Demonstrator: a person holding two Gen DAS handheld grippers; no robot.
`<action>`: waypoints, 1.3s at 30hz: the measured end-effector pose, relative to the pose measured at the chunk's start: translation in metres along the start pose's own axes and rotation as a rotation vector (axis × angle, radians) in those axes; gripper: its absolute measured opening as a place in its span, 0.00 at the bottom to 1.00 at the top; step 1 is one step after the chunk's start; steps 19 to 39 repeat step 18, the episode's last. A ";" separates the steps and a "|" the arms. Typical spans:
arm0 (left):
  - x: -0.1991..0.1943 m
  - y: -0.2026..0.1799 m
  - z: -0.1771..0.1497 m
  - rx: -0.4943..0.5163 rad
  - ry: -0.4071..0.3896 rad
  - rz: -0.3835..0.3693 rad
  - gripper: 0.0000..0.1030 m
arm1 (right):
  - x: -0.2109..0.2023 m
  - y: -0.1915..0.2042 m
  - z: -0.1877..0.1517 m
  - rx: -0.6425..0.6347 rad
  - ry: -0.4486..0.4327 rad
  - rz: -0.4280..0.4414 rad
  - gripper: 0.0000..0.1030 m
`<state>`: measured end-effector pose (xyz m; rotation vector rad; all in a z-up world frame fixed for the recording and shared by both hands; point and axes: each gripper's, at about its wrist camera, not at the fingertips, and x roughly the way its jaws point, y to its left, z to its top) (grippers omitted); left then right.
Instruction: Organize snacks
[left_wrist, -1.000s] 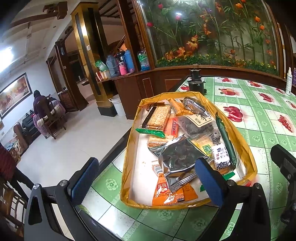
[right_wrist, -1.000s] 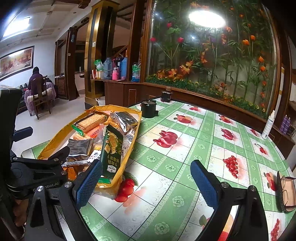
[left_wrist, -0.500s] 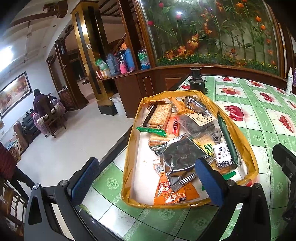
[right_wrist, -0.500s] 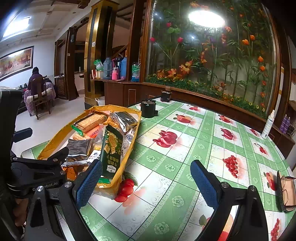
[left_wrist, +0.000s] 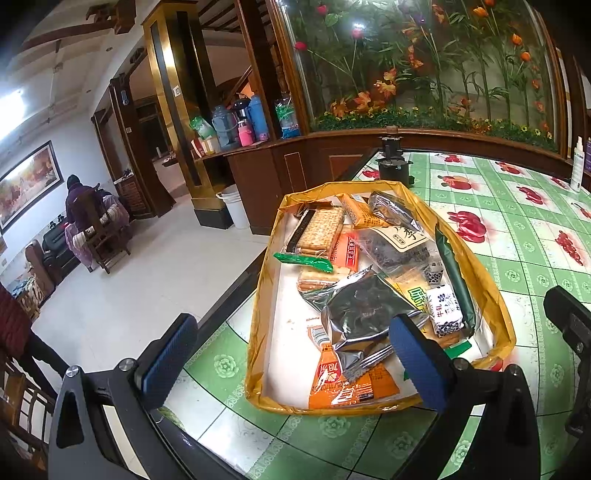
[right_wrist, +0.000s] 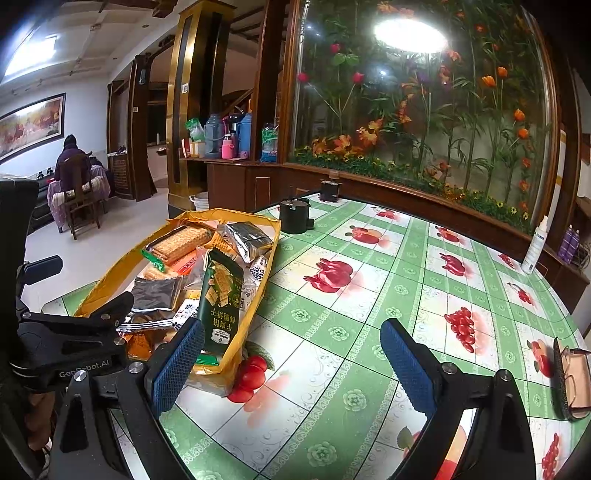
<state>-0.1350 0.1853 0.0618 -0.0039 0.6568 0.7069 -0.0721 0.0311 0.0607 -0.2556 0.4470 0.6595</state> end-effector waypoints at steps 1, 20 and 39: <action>0.000 0.000 0.000 -0.001 0.001 -0.001 1.00 | 0.000 0.000 0.000 0.001 0.000 0.001 0.95; -0.005 0.007 0.001 -0.027 -0.013 0.005 1.00 | 0.000 -0.001 -0.001 0.003 0.001 -0.001 0.95; -0.005 0.007 0.001 -0.027 -0.013 0.005 1.00 | 0.000 -0.001 -0.001 0.003 0.001 -0.001 0.95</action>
